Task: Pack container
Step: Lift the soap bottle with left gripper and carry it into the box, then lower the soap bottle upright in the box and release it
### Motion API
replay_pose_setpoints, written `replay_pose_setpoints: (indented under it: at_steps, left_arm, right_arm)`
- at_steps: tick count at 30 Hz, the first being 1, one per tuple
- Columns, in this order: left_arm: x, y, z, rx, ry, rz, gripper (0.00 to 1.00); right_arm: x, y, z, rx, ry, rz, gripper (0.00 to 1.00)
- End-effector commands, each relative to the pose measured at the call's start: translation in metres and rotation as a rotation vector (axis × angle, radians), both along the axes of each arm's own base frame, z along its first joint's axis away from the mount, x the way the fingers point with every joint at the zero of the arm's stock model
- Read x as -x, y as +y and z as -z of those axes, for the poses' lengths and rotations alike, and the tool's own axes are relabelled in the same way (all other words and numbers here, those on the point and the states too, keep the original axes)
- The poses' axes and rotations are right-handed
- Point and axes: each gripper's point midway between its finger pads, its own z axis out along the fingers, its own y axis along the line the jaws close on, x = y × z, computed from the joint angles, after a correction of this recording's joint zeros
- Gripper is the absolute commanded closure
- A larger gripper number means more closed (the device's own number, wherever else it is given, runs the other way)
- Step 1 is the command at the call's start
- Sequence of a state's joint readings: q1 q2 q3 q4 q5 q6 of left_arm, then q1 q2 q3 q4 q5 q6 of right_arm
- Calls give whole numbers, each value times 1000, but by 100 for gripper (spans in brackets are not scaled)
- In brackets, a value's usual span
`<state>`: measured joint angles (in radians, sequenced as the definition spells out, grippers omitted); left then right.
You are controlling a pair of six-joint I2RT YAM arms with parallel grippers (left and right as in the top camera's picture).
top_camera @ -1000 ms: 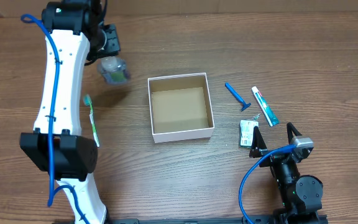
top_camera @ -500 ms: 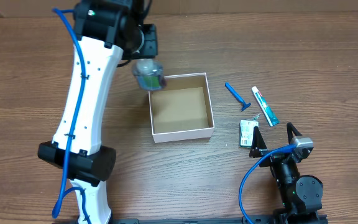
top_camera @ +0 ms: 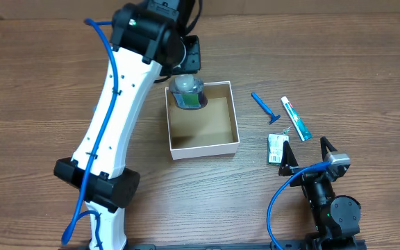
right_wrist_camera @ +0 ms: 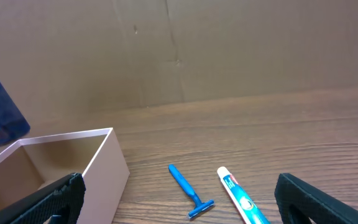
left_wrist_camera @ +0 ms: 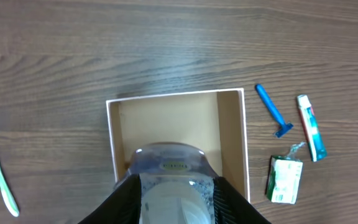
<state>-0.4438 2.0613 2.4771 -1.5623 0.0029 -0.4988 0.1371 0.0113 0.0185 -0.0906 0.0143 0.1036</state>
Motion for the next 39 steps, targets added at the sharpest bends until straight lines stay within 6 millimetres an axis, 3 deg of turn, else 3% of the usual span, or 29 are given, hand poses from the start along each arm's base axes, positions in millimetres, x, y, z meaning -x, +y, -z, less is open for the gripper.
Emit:
replay_pose_setpoints:
  at_steps: [1,15,24,28,39]
  left_arm:
    - [-3,4,4,-18,-11,-73,64]
    - [-24,1,52,-31,10,-152,62]
    - [-28,9,52,-81,-20,-163,51]
    - [-28,11,52,-81,-15,-174,37]
    - [-28,41,70,-151,-4,-405,38]
  right_arm:
    - [0,-2,2,6,-4,6,0]
    - [0,-2,2,6,-4,6,0]
    - [0,-2,2,6,-4,6,0]
    - [0,-2,2,6,-4,6,0]
    - [0,-2,2,6,-4,6,0]
